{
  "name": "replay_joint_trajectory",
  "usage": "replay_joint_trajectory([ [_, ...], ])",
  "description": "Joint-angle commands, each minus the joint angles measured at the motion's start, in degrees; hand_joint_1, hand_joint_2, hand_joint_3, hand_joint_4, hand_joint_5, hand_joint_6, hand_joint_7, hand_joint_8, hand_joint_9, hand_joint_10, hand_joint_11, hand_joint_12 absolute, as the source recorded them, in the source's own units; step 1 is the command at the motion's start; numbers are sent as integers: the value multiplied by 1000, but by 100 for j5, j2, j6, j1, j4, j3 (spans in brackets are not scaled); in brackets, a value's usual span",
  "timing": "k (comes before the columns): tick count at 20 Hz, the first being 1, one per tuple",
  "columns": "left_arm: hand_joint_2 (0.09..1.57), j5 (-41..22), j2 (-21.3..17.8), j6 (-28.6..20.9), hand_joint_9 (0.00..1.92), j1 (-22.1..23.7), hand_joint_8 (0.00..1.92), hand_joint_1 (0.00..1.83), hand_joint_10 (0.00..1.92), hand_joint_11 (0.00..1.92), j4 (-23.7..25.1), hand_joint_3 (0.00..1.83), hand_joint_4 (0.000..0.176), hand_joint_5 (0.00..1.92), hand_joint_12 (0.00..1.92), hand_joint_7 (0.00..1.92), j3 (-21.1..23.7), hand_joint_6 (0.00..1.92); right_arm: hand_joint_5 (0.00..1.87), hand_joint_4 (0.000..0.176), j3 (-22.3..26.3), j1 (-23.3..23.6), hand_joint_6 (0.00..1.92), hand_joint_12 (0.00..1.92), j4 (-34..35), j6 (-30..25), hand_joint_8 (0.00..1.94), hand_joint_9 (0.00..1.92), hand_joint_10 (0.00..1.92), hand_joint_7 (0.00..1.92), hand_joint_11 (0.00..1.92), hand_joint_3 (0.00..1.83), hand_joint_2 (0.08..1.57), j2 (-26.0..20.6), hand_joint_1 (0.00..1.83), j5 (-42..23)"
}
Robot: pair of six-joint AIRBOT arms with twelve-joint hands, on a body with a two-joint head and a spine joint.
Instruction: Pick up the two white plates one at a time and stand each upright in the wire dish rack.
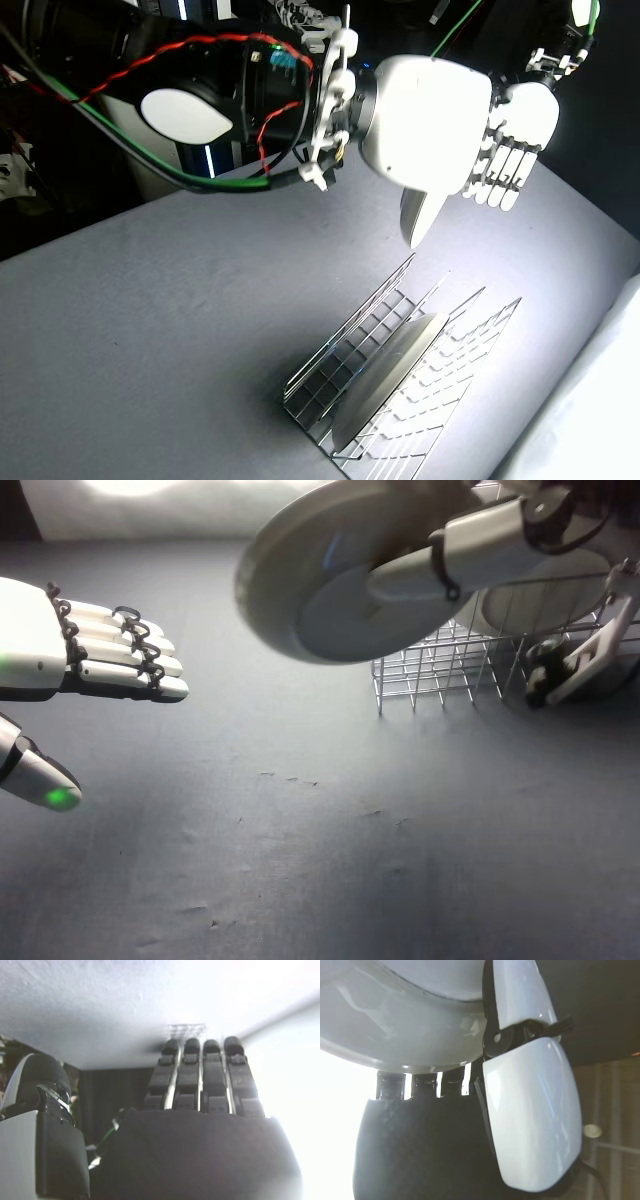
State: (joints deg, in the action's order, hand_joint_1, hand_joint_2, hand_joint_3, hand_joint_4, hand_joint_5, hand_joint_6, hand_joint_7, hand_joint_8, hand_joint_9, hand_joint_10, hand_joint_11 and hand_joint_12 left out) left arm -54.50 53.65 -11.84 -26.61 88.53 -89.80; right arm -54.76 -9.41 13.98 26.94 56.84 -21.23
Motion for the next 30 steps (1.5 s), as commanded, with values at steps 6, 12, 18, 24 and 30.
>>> replay_joint_trajectory([
  [6, 1094, -119, -65, 9, 0, 34, 0, 0, 0, 0, -361, 3, 0, 0, 0, 0, 41, 0, 962, 0, -423, -11, 977, 1135, 82, -119, 801, 998, 1068, 1064, 904, 0, 1082, -56, 1385, -736],
  [12, 1085, -119, -64, 36, 1, 24, 0, 0, 0, 33, -337, 0, 0, 0, 15, 0, 60, 0, 951, 0, -642, -379, 1009, 1146, 39, -91, 741, 1017, 1041, 1090, 915, 0, 1077, -61, 1387, -718],
  [18, 1098, -111, -63, 75, 0, 24, 0, 0, 0, 17, -291, 3, 0, 0, 9, 0, 102, 0, 945, 0, -825, -775, 1028, 1120, -284, -87, 759, 1017, 1031, 1077, 926, 0, 1080, -55, 1386, -760],
  [24, 1102, -110, -63, 79, 0, 24, 0, 0, 0, 16, -291, 5, 0, 0, 8, 0, 121, 0, 906, 0, -944, -1130, 1042, 1458, -810, -85, 825, 931, 1057, 1018, 822, 1, 1102, -52, 1468, -840],
  [30, 1098, -110, -63, 79, 0, 20, 0, 0, 0, 0, -279, 3, 0, 0, 0, 0, 133, 0, 777, 0, -972, -1199, 281, 1156, -1009, -85, 102, 766, 277, 835, 344, 0, 1077, -52, 1371, -872],
])
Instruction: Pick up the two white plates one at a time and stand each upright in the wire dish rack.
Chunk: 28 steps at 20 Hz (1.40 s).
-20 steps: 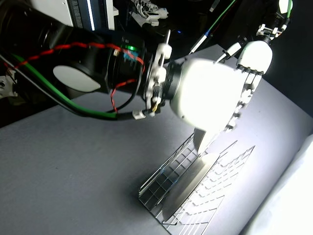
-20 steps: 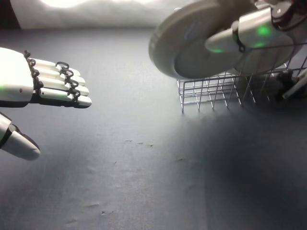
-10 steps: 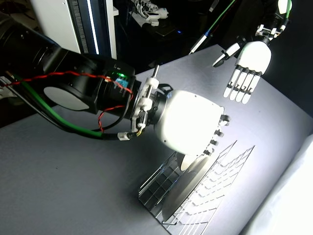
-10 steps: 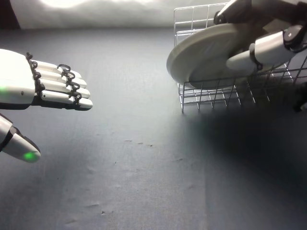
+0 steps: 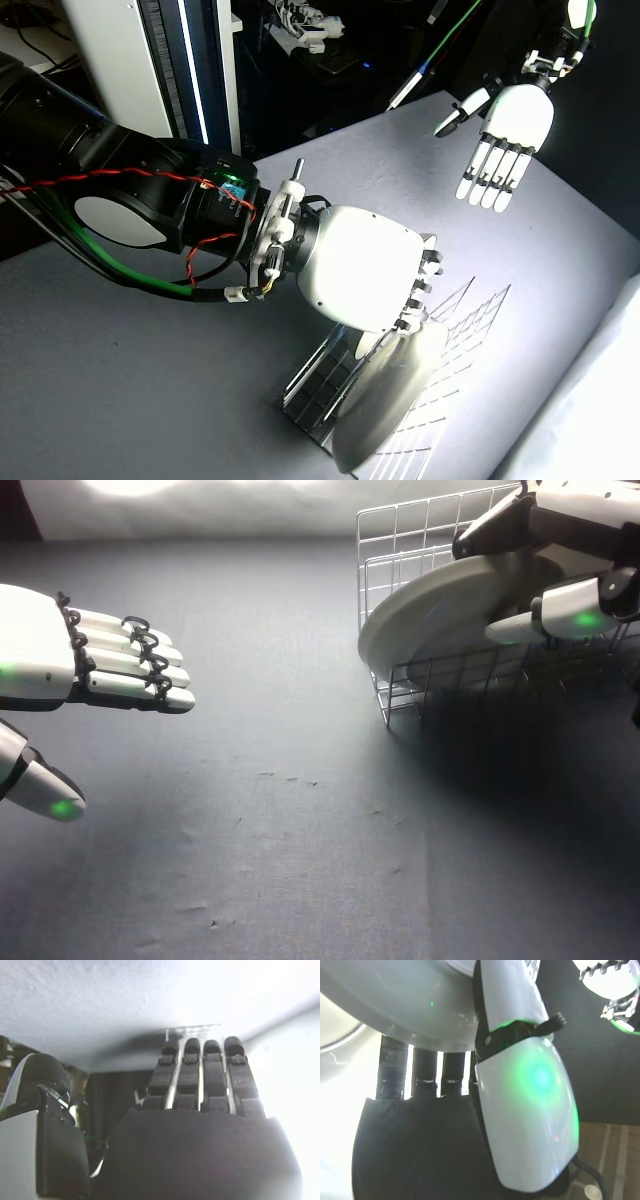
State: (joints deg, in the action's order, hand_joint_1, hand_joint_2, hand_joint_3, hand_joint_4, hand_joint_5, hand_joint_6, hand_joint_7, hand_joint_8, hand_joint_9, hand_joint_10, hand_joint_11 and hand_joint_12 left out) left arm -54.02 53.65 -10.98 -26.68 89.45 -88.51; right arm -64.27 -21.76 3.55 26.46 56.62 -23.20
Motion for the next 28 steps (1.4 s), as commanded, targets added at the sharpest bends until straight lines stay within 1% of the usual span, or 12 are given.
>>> replay_joint_trajectory([
  [1, 1087, -158, -63, -6, 0, 22, 0, 0, 0, 8, -369, 0, 0, 0, 3, 0, 6, 0, 790, 0, -22, 37, 136, 1162, 17, -37, 34, 783, 166, 833, 292, 0, 1065, -32, 1372, -701],
  [3, 1086, -158, -63, -6, 0, 11, 0, 0, 0, 0, -369, 0, 0, 0, 0, 0, 9, 0, 739, 0, -20, 45, 33, 1163, -128, -37, 1, 724, 61, 758, 214, 3, 1087, -32, 1352, -813],
  [6, 1089, -159, -65, -5, 0, -9, 0, 0, 0, 8, -369, 0, 0, 0, 4, 0, 9, 0, 673, 0, 19, 140, 1, 1106, -262, -37, 0, 599, 3, 654, 105, 0, 999, -36, 1305, -904],
  [8, 1082, -179, -66, -5, 0, -21, 0, 0, 0, 0, -369, 0, 0, 0, 0, 0, 9, 0, 577, 0, 35, 244, 0, 1173, -421, -38, 0, 524, 0, 561, 10, 0, 982, -40, 1282, -953],
  [13, 1080, -577, -108, 86, 0, -87, 0, 0, 0, 0, -536, 0, 0, 0, 0, 0, 186, 0, 476, 0, 278, 466, 0, 1050, -936, -24, 0, 406, 0, 447, 0, 0, 1001, -216, 1140, -1136],
  [15, 1090, -717, -175, 163, 0, -104, 0, 0, 0, 0, -620, 2, 0, 0, 0, 0, 284, 0, 427, 0, 373, 523, 0, 986, -1406, 47, 0, 367, 0, 408, 0, 4, 1016, -253, 1118, -1312],
  [17, 1086, -825, -201, 166, 0, -65, 0, 0, 0, 13, -698, 0, 0, 0, 5, 0, 295, 0, 446, 0, 396, 525, 8, 1021, -2121, 92, 8, 394, 10, 434, 0, 0, 994, -280, 1130, -1636],
  [20, 1085, -945, -370, 513, 0, 21, 0, 0, 0, 8, -700, 0, 0, 0, 4, 0, 414, 0, 418, 0, 397, 527, 1, 979, -3128, 194, 2, 380, 4, 412, 0, 0, 990, -304, 1108, -2155],
  [21, 1091, -1074, -440, 547, 0, 54, 0, 0, 0, 7, -700, 2, 0, 0, 3, 0, 444, 0, 336, 0, 400, 526, 0, 894, -3536, 249, 0, 320, 0, 339, 0, 12, 1037, -307, 1061, -2392],
  [24, 1101, -1158, -547, 548, 0, 192, 0, 0, 0, 8, -696, 5, 0, 0, 3, 0, 469, 0, 269, 0, 487, 526, 0, 732, -4239, 322, 0, 249, 0, 269, 0, 16, 1125, -363, 968, -2640],
  [26, 1108, -1158, -579, 522, 0, 348, 0, 0, 0, 12, -582, 7, 0, 0, 5, 0, 485, 0, 290, 0, 586, 467, 9, 748, -4619, 324, 11, 277, 11, 301, 0, 9, 1134, -430, 922, -2819],
  [28, 1117, -1158, -606, 520, 81, 497, 10, 0, 11, 90, -318, 3, 0, 95, 45, 92, 482, 10, 375, 0, 612, 443, 25, 853, -5028, 370, 23, 385, 37, 408, 0, 2, 1126, -468, 839, -2971],
])
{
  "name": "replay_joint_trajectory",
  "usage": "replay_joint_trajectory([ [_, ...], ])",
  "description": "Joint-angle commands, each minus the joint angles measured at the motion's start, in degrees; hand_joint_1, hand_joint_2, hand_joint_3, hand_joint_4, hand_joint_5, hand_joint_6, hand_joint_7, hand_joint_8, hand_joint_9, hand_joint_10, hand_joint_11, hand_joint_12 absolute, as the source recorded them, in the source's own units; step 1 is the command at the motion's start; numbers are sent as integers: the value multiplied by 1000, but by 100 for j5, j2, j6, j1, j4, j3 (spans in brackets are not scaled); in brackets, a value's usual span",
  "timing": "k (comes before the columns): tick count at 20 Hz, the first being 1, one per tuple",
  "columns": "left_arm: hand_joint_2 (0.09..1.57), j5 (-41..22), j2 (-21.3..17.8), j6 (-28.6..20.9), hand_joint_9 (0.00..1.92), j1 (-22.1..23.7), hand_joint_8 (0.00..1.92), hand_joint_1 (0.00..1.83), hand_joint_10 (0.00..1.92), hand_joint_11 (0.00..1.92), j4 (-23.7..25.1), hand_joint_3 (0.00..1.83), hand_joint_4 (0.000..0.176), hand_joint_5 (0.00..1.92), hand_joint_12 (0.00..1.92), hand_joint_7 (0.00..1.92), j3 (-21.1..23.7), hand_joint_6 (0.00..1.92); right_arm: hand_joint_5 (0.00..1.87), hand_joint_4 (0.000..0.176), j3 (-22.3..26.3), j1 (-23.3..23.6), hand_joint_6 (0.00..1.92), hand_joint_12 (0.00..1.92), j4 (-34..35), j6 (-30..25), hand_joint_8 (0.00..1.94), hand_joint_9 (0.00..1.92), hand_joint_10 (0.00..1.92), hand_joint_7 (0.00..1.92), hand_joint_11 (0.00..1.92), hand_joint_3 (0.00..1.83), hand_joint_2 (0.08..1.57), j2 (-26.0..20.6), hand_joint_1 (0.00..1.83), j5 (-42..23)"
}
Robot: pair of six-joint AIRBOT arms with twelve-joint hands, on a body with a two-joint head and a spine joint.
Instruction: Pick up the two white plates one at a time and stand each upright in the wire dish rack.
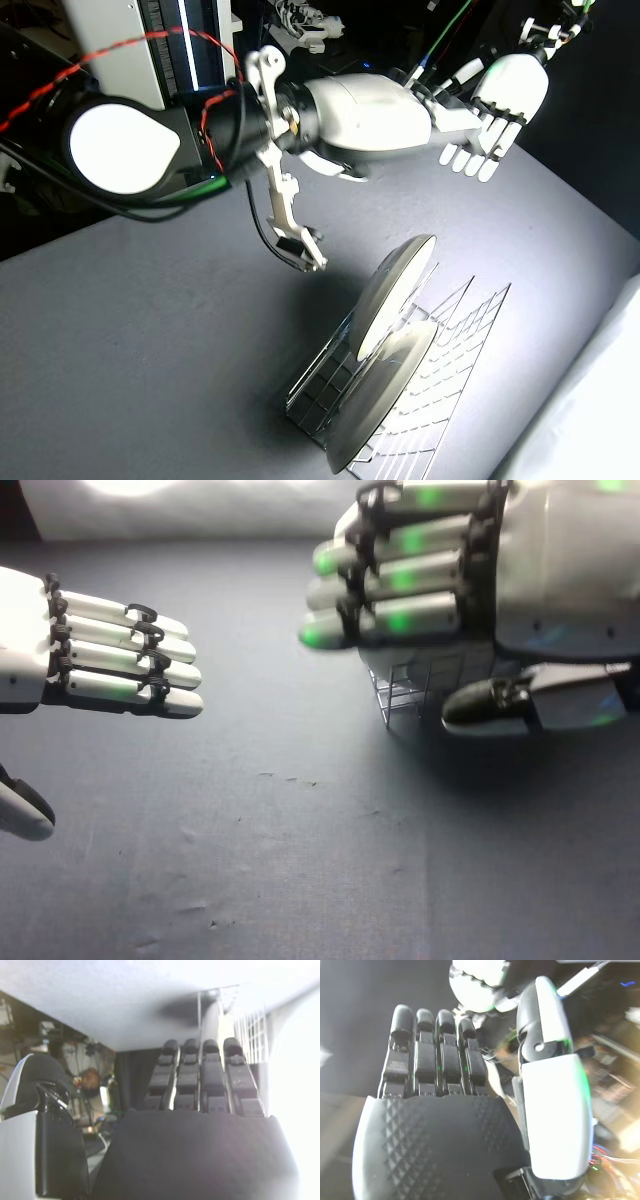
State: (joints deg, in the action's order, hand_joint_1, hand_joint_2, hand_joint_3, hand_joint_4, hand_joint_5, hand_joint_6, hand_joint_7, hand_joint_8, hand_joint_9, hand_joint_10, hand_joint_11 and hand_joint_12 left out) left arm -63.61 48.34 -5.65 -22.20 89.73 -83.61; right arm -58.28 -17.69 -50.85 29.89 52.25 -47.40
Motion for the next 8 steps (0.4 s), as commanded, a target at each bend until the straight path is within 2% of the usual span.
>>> replay_joint_trajectory([
  [1, 1137, -225, -89, -13, 277, 57, 26, 37, 30, 206, -331, 2, 0, 315, 105, 316, -33, 22, 450, 0, 13, 32, 41, 916, 273, 45, 40, 457, 58, 497, 0, 7, 1150, -43, 716, -576],
  [2, 1159, -259, -90, -13, 428, 72, 23, 50, 29, 291, -331, 2, 0, 445, 157, 475, -59, 16, 521, 0, 13, 37, 56, 999, 256, 119, 58, 517, 79, 579, 0, 8, 1165, -61, 642, -612],
  [3, 1190, -284, -95, -13, 683, 74, 27, 79, 60, 456, -330, 0, 0, 625, 338, 702, -62, 17, 669, 0, 13, 46, 237, 1239, 218, 129, 339, 531, 496, 675, 28, 2, 1164, -68, 588, -664],
  [4, 1189, -294, -105, -18, 811, 74, 14, 87, 46, 542, -329, 2, 0, 704, 484, 815, -55, 9, 632, 0, 13, 54, 633, 1437, 148, 138, 852, 462, 981, 593, 78, 0, 1157, -76, 549, -733],
  [5, 1206, -294, -119, -31, 730, 79, 163, 96, 587, 468, -313, 77, 0, 803, 1114, 897, -35, 23, 534, 0, 13, 53, 1359, 1740, 122, 163, 1563, 391, 1592, 517, 110, 8, 1218, -83, 416, -816],
  [6, 1260, -302, -132, -31, 679, 85, 284, 76, 1056, 466, -294, 30, 0, 788, 1446, 933, -14, 8, 517, 0, 13, 53, 1768, 1885, 117, 214, 1865, 443, 1855, 577, 192, 7, 1241, -89, 394, -894],
  [7, 1289, -303, -153, -31, 690, 108, 871, 228, 1428, 615, -251, 9, 0, 917, 1662, 837, 17, 69, 736, 0, 17, 53, 1890, 1914, 117, 231, 1926, 667, 1908, 858, 428, 28, 1318, -108, 387, -967],
  [8, 1285, -303, -173, -32, 701, 139, 1174, 313, 1512, 674, -215, 1, 0, 875, 1661, 790, 39, 527, 934, 0, 18, 54, 1915, 1920, 117, 236, 1938, 833, 1918, 1022, 595, 35, 1375, -118, 391, -978],
])
